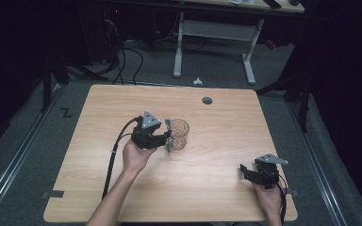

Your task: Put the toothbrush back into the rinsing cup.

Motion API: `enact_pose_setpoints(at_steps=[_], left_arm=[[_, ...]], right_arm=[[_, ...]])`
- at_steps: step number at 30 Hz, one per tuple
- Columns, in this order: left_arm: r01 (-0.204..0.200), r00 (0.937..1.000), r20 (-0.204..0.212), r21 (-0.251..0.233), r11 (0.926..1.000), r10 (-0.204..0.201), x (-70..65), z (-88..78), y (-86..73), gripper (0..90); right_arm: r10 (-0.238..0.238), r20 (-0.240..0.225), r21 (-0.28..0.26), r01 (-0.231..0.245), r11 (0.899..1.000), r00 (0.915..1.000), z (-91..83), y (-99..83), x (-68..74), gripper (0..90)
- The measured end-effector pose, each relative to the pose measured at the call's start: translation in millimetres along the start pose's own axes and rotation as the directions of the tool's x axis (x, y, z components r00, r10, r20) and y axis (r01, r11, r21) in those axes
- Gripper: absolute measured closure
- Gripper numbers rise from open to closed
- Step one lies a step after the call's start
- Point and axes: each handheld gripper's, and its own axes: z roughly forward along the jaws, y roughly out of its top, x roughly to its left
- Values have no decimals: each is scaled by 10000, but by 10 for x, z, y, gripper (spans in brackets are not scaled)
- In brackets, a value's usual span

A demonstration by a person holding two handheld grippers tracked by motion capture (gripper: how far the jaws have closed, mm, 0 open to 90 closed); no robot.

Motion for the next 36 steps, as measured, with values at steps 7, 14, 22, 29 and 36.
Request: enact_pose_setpoints(at_steps=[7,14,22,29,36], left_arm=[[26,10000,-93,-11,10000,-26,12,-65,-31,458],[95,9998,-162,-60,9999,-96,26,-135,-58,454],[339,9990,-298,29,9994,-338,88,-193,-143,449],[526,9979,-381,33,9986,-525,132,-268,-207,446],[821,9954,-493,67,9966,-817,187,-314,-282,444]], right_arm=[[2,0,-1,-2,10000,10000,0,0,-1,309],[6,1,-1,-6,10000,10000,0,0,0,309],[6,1,-2,-6,10000,10000,0,0,0,309],[8,3,-1,-8,10000,10000,0,0,0,309],[11,6,-1,-11,10000,10000,0,0,1,310]])
